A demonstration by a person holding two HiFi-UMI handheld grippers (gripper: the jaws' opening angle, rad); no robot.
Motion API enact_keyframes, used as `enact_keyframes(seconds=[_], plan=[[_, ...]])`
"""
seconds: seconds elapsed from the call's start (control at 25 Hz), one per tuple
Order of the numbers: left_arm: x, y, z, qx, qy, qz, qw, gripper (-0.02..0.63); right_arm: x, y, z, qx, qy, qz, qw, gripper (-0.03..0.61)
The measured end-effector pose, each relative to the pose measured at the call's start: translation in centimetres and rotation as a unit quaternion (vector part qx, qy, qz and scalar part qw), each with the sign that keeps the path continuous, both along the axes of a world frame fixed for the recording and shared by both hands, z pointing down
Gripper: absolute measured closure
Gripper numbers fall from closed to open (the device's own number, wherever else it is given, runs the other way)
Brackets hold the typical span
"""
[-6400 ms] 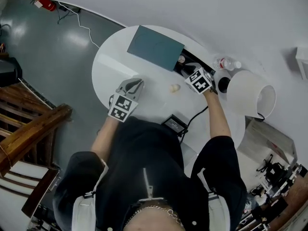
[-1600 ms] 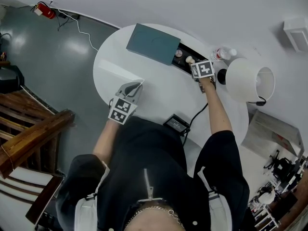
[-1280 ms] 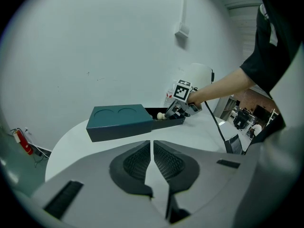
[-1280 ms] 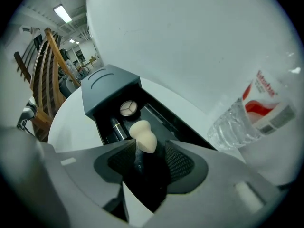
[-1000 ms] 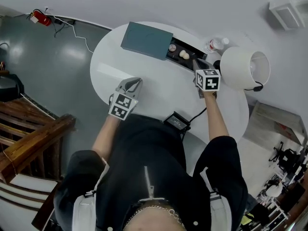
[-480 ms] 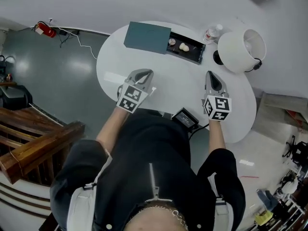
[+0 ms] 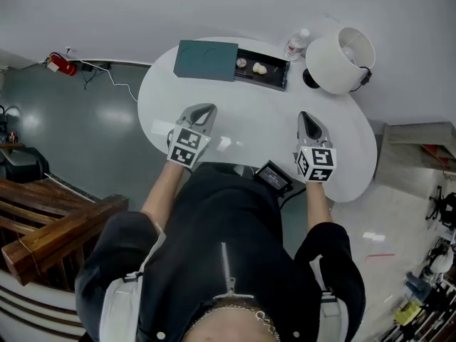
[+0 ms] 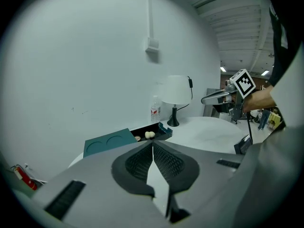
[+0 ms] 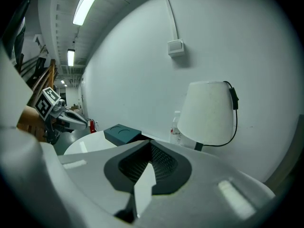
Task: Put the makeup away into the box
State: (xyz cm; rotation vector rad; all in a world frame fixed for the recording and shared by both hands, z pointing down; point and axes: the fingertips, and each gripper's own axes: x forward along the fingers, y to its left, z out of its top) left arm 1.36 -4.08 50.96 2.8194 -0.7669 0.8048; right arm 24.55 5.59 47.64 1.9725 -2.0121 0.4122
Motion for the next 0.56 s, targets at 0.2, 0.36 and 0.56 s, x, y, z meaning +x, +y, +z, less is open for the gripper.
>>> enact_keyframes(seconds=[0.2,0.36,0.56], plan=[[-0.8,-0.5,-0.4,0.004,-0.003,-0.009,0.9999,0.600,-0.4,0.2,0.1,0.000,-0.001,-0.003,1.000,0.574],[-1.7,-0.7,-0.2,0.005,-0.007,-0.016,0.9998,0.600,-0.6,0.0,0.3,-0.003,-0.004,-0.005,1.000,0.574],[-2.3,-0.9,0.0,0.002,-0.008,-0.022,0.9997,0.598,-0.6,-0.3,0.6,-0.008,-0.007,-0.002,1.000,0.574]])
